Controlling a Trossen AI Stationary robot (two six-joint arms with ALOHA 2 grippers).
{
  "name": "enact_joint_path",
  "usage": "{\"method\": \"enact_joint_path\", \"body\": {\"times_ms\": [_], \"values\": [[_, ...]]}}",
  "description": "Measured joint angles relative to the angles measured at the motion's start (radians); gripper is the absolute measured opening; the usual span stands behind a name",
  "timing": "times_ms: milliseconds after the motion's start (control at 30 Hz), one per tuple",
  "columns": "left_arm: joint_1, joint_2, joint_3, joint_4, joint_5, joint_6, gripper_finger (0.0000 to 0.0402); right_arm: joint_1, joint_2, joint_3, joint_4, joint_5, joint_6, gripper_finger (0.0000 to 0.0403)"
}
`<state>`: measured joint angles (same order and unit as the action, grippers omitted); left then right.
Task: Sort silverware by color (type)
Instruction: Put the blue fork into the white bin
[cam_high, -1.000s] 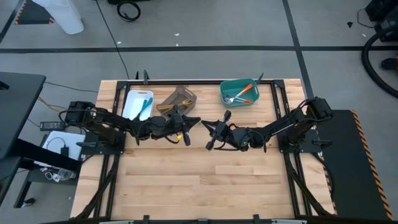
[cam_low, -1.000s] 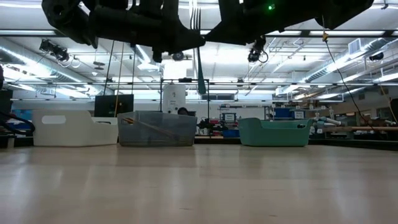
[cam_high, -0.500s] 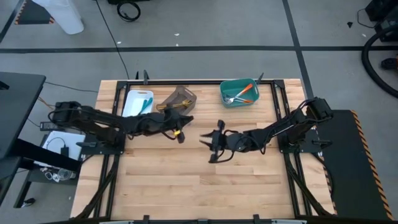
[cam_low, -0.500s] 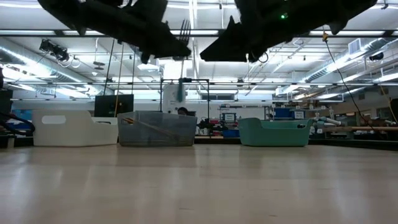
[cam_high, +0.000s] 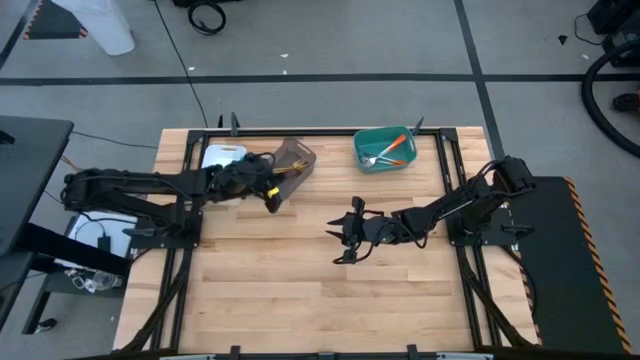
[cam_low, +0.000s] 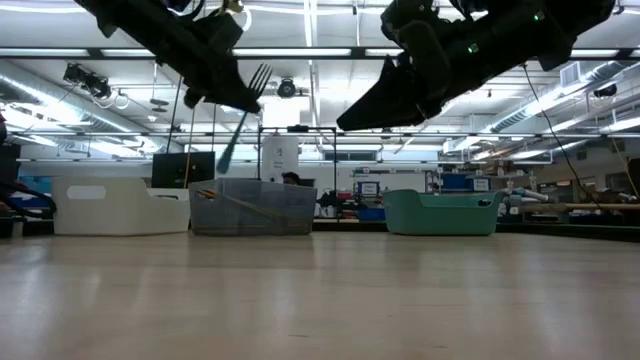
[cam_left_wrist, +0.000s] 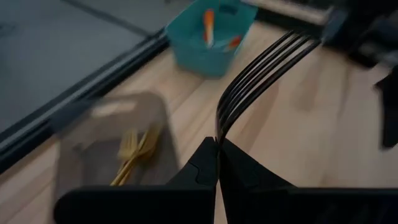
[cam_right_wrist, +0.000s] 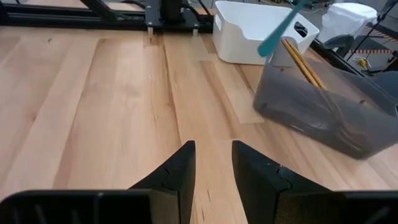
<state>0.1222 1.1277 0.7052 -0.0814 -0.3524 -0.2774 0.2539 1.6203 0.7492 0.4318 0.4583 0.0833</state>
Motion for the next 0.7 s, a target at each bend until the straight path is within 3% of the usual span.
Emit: {"method": "enact_joint_path", "body": {"times_ms": [500, 700], "values": [[0.165, 0.000, 0.259, -0.510, 0.053, 0.038, 0.0009, -0.002, 0.000, -0.025, 0.021, 0.004, 0.006, 0.0114], [0.261, 0.000, 0.276, -0.668, 0.087, 0.046, 0.0011, -0.002, 0.000, -0.025, 0.021, 0.004, 0.005, 0.0114]]}}
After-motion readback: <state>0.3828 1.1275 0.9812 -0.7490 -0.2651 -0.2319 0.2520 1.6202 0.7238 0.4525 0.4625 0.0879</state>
